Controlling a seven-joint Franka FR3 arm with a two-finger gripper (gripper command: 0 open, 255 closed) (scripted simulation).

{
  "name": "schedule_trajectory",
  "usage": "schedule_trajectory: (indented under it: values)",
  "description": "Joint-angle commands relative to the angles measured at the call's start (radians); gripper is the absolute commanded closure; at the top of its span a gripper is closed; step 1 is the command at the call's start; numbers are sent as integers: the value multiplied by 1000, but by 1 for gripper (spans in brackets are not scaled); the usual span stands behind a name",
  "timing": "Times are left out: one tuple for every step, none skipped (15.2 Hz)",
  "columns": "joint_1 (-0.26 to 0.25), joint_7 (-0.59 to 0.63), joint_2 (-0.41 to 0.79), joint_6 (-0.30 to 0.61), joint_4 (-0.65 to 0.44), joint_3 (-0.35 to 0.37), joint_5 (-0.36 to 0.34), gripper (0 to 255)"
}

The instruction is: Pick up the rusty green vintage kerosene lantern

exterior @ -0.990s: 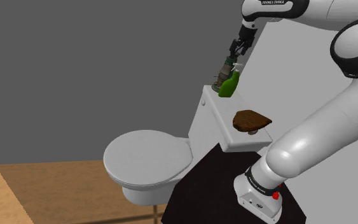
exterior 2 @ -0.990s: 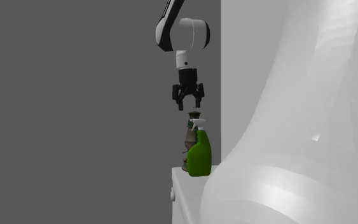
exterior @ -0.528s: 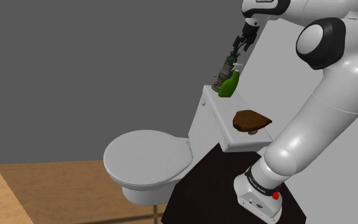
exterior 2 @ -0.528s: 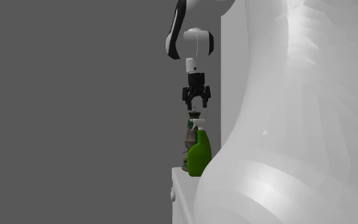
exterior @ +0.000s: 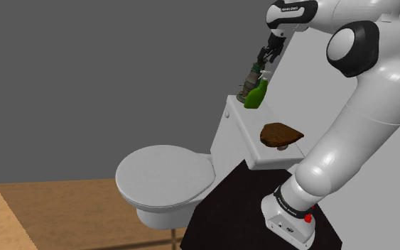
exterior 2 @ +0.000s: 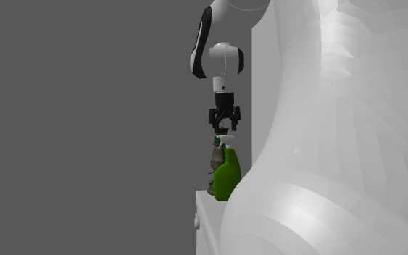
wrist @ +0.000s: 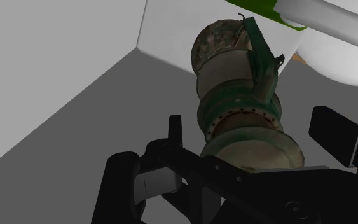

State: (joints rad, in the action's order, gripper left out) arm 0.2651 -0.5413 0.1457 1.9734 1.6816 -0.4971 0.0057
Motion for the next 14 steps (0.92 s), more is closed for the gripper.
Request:
schedule_trajectory:
  values:
    - [-1,2,1,12,11,1,0,0]
    - [-1,2,2,13,11,1,1,255]
    - [-1,2,3,13,10,1,1,255]
    - [-1,2,3,13,10,1,1,255]
    - [-1,1,4,12,8,1,2,255]
    - [-1,1,3,12,9,1,1,255]
    - [-1,2,3,12,10,1,1,255]
    - [-1,2,3,12,9,1,1,255]
    - [-1,2,3,12,9,1,1,255]
    - [-1,2,3,12,10,1,1,255]
    - [-1,2,1,12,11,1,0,255]
    - [-1,1,0,-1,-2,1,0,255]
    - [-1,1,0,-14,-15,0,0,255]
    - [0,1,-1,-28,-28,0,0,255]
